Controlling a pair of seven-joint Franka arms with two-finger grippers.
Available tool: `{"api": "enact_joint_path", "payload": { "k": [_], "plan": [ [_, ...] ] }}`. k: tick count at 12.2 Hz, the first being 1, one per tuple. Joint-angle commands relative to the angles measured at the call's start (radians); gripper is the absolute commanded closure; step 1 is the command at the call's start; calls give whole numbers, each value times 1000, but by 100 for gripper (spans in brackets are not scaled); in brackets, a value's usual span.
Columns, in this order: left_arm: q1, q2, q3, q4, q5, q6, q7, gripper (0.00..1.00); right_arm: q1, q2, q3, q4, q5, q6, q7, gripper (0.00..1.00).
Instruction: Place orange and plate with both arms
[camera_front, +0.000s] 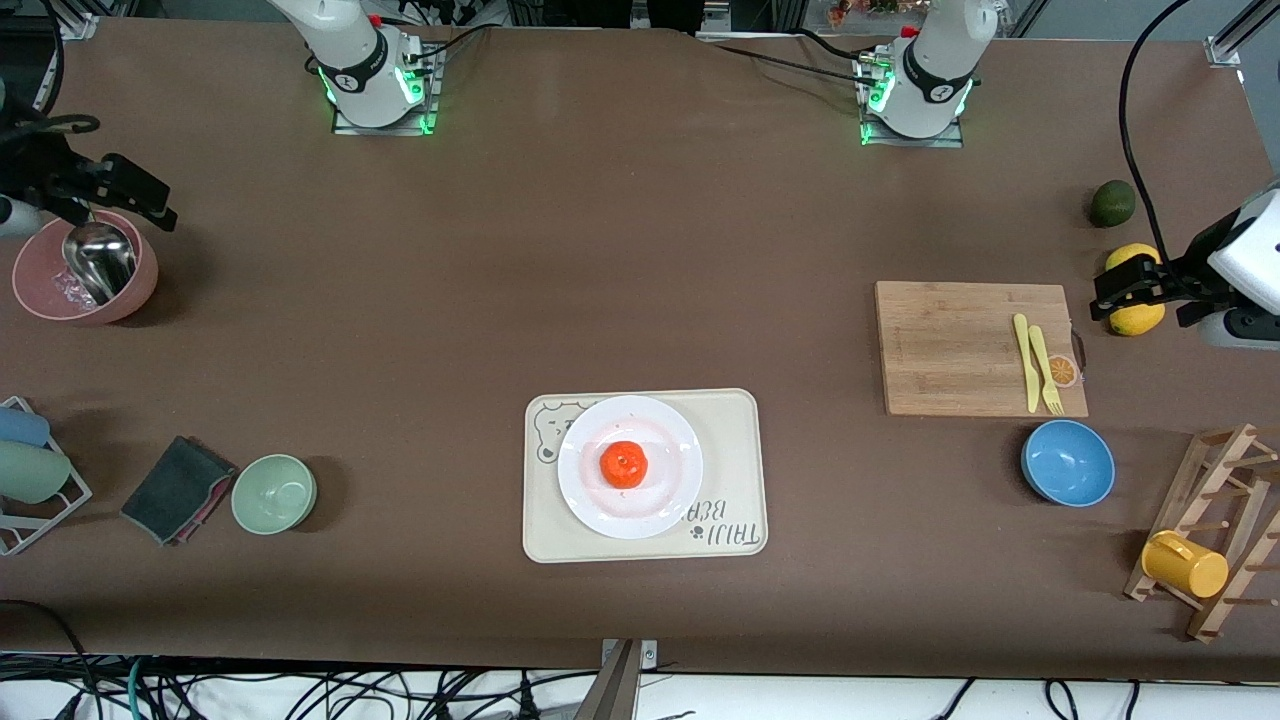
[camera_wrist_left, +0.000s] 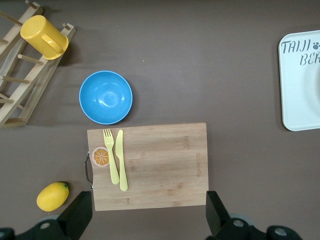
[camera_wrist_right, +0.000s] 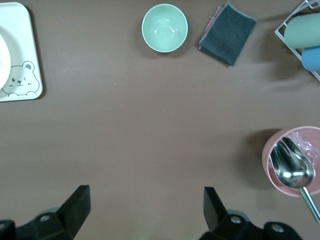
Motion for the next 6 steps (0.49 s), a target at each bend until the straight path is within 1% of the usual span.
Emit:
{"api": "enact_joint_path", "payload": {
  "k": [1, 3, 4, 6],
  "plan": [
    [3, 0, 0, 11, -1, 0, 23, 0, -10, -8, -2, 35, 4, -44, -13, 0],
    [3, 0, 0, 11, -4, 0, 23, 0, -10, -4, -6, 37, 4, -44, -35, 0],
    [2, 0, 0, 11, -2, 0, 23, 0, -10, -4, -9, 48, 21, -47, -39, 0],
    [3, 0, 0, 17, -2, 0, 23, 0, -10, -2, -5, 74, 21, -60, -38, 0]
  ]
}}
